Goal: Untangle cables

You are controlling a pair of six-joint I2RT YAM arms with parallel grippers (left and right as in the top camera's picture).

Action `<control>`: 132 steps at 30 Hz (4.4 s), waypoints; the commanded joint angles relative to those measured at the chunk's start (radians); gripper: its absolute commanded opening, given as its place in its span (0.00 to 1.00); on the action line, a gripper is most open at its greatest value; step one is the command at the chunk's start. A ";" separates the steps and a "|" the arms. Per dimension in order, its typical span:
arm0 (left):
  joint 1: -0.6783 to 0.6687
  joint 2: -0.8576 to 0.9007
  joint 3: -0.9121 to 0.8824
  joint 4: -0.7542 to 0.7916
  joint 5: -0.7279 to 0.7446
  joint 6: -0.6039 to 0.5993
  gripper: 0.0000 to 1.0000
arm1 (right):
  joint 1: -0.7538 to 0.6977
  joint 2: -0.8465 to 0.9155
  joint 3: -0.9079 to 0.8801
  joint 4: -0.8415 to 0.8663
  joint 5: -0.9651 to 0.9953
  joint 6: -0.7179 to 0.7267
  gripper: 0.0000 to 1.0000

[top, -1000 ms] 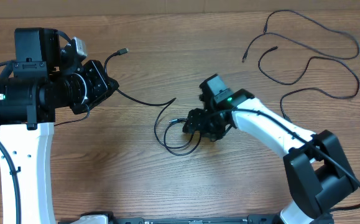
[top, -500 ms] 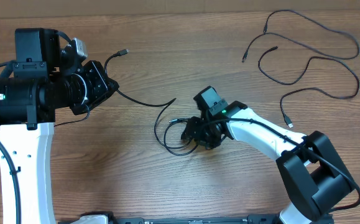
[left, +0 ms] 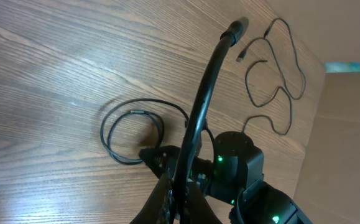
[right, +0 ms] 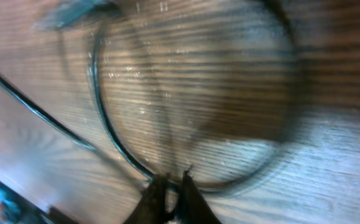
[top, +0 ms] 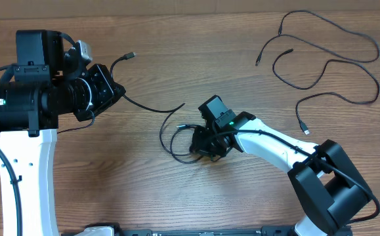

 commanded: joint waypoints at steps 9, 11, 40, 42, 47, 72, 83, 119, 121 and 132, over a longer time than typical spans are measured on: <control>0.003 0.002 0.016 -0.037 -0.180 0.009 0.04 | -0.077 -0.124 0.218 -0.206 -0.111 -0.199 0.04; 0.003 0.009 0.016 -0.048 -0.233 0.008 0.04 | -0.096 -0.172 0.306 -0.299 -0.072 -0.237 0.04; 0.004 0.121 0.016 -0.141 -0.237 0.120 0.99 | -0.122 -0.409 0.905 -0.702 0.361 -0.355 0.04; 0.003 0.121 0.016 -0.141 -0.169 0.184 0.99 | -0.122 -0.396 0.905 -0.702 0.344 -0.354 0.04; -0.027 0.121 0.016 -0.143 -0.112 0.301 0.99 | -0.135 -0.377 0.905 -0.700 0.384 -0.305 0.04; -0.300 0.334 0.015 0.049 -0.112 0.525 1.00 | -0.175 -0.323 0.905 -0.820 0.278 -0.275 0.04; -0.347 0.528 0.015 0.152 -0.115 0.765 1.00 | -0.175 -0.311 0.904 -0.866 0.278 -0.306 0.04; -0.380 0.425 0.311 -0.111 0.069 0.719 0.04 | -0.248 -0.166 0.904 -0.919 0.379 -0.283 0.85; -0.380 0.399 0.311 -0.111 0.070 0.690 0.04 | -0.248 -0.165 0.904 -0.918 0.323 -0.283 0.87; -0.362 0.258 0.314 -0.063 0.076 0.499 0.04 | -0.245 -0.163 0.903 -0.895 0.245 -0.629 1.00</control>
